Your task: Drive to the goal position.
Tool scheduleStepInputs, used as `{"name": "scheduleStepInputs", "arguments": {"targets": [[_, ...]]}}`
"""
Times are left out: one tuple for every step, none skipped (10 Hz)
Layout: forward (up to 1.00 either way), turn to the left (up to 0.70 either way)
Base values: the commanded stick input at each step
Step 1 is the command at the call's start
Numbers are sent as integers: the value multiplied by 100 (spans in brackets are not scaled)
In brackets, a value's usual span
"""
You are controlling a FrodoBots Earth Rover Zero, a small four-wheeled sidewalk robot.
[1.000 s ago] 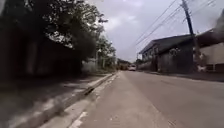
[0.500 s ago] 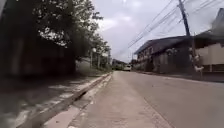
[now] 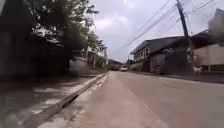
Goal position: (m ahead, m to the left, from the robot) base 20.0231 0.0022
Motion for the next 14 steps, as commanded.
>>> {"name": "scheduleStepInputs", "arguments": {"targets": [[70, 0], [70, 0], [70, 0], [70, 0], [70, 0], [70, 0], [70, 0], [70, 0], [70, 0], [70, 0], [70, 0], [70, 0], [70, 0], [70, 0]]}}
